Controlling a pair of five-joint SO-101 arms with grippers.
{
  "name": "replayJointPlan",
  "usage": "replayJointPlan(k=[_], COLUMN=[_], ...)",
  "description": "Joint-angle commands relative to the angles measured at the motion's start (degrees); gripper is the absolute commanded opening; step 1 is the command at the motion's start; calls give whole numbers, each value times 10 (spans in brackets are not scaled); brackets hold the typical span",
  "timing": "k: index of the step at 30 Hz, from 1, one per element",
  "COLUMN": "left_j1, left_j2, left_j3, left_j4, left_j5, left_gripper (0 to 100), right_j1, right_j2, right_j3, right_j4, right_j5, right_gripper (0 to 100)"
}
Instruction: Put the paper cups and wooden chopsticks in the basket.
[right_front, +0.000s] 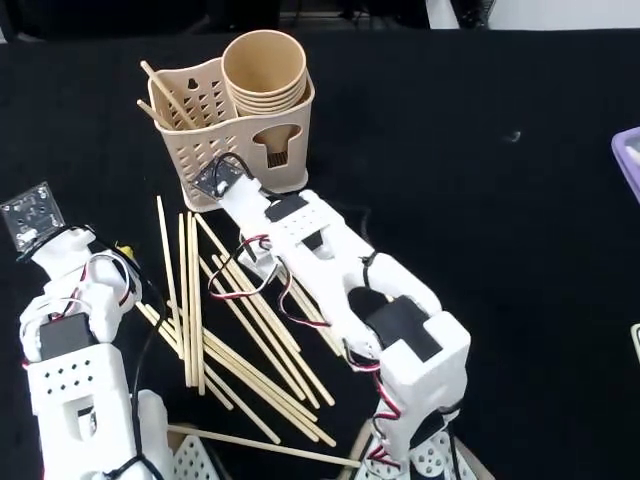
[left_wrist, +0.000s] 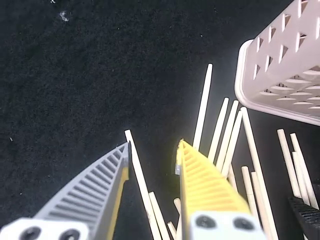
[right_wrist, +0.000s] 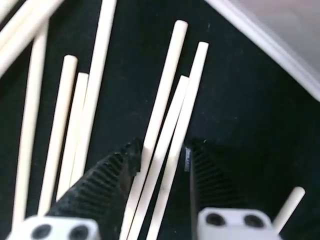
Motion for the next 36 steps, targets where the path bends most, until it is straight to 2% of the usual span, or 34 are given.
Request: replayJointPlan(k=[1,4,7,18,24,27,33,36], left_j1=[-3,-3,-3,-3,-3,-3,-3,-3], left_j2=[-9,-9,-9,-9,-9,-9,-9,-9], left_j3=[-8,-8,-8,-8,-8,-9,-9,-9], left_j4=[2,2,2,-1,1,2,2,2], left_j5=[-4,-4,-4,-4,-4,-4,-4,-4], left_gripper=[159,159,159,159,159,159,159,159], right_j1=[21,33,52,74,68,60,65,60], right_j2=[6,6,0,-99,-141,-119,-26,4], right_j3=[-25,-25,-29,-28,-28,-28,-32,-35], right_j4=[4,9,17,97,97,92,-6,-12], right_j5=[28,33,30,29,29,32,34,34], right_gripper=[148,123,12,31,13,18,19,34])
